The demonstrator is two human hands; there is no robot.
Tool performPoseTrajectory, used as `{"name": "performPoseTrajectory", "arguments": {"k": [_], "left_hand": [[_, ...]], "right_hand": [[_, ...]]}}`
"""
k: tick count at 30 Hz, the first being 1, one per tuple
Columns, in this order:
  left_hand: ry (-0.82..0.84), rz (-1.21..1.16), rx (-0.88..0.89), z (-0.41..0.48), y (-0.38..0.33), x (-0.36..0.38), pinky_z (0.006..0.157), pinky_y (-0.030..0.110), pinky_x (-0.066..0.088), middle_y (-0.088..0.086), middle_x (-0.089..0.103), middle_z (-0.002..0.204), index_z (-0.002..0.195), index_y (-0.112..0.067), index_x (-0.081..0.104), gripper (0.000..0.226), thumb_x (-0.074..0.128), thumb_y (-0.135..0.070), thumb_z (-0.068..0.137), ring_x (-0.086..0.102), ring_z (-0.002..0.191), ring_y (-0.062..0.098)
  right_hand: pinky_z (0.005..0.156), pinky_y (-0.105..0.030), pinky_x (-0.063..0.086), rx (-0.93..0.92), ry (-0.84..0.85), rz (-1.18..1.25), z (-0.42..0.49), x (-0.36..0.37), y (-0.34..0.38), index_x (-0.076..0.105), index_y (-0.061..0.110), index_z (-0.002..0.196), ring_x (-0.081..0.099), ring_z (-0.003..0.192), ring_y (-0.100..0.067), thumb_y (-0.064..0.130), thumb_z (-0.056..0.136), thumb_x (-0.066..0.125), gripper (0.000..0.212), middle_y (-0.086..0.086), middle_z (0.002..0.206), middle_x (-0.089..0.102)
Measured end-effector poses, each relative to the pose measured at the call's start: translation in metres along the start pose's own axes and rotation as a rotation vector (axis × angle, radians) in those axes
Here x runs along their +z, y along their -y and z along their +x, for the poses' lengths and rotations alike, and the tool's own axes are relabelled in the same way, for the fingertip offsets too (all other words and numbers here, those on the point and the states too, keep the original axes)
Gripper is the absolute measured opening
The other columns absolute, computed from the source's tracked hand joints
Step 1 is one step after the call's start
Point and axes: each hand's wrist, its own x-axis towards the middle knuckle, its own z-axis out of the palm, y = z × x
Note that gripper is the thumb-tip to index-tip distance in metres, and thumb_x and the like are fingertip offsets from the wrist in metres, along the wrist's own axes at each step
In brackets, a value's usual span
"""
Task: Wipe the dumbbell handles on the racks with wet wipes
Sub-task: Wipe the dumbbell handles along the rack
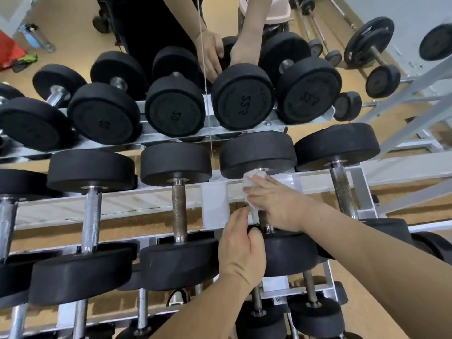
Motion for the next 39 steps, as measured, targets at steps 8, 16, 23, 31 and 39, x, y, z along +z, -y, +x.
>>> {"name": "performPoseTrajectory", "arguments": {"k": [8,16,23,31,39], "left_hand": [[-0.021,0.042,0.021,-0.001,-0.002,-0.002,0.113,0.01,0.02,-0.015,0.043,0.154,0.153,-0.029,0.043,0.053,0.038,-0.027,0.1,0.036,0.135,-0.003],[-0.012,0.038,0.028,0.0,-0.003,-0.003,0.104,-0.003,0.003,-0.032,0.028,0.147,0.158,-0.033,0.033,0.055,0.039,-0.022,0.104,0.016,0.124,-0.029],[0.0,0.009,0.021,0.001,-0.003,-0.001,0.121,0.024,0.027,-0.016,0.042,0.154,0.153,-0.023,0.044,0.061,0.03,-0.033,0.095,0.036,0.142,0.002],[0.041,0.026,-0.004,0.0,-0.002,-0.006,0.123,0.03,0.026,-0.015,0.036,0.16,0.156,-0.026,0.039,0.066,0.026,-0.038,0.092,0.031,0.146,0.007],[0.057,0.018,-0.004,0.003,-0.003,-0.004,0.124,0.031,0.025,-0.015,0.035,0.161,0.158,-0.024,0.038,0.065,0.028,-0.037,0.095,0.029,0.148,0.003]], "right_hand": [[0.123,-0.037,0.027,0.169,0.222,0.776,-0.043,-0.007,0.01,0.079,0.018,0.117,0.043,0.144,-0.019,0.016,0.096,0.055,0.032,0.002,0.151,0.055],[0.082,-0.044,0.061,0.828,-0.406,1.609,-0.028,-0.007,-0.042,0.071,0.013,0.115,0.068,0.09,-0.027,0.001,0.096,0.045,0.035,-0.012,0.112,0.07],[0.095,-0.058,0.054,0.689,-0.265,2.112,0.025,0.007,-0.009,0.066,0.01,0.099,0.068,0.088,-0.035,0.023,0.105,0.046,0.025,-0.012,0.092,0.069],[0.091,-0.042,0.055,0.769,-0.055,1.762,0.001,0.028,-0.017,0.065,0.006,0.117,0.067,0.093,-0.031,0.032,0.107,0.045,0.035,-0.016,0.103,0.07],[0.105,-0.047,0.052,0.747,-0.353,2.071,0.033,0.014,-0.013,0.068,0.008,0.12,0.071,0.107,-0.03,0.029,0.107,0.049,0.032,-0.012,0.116,0.075]]}}
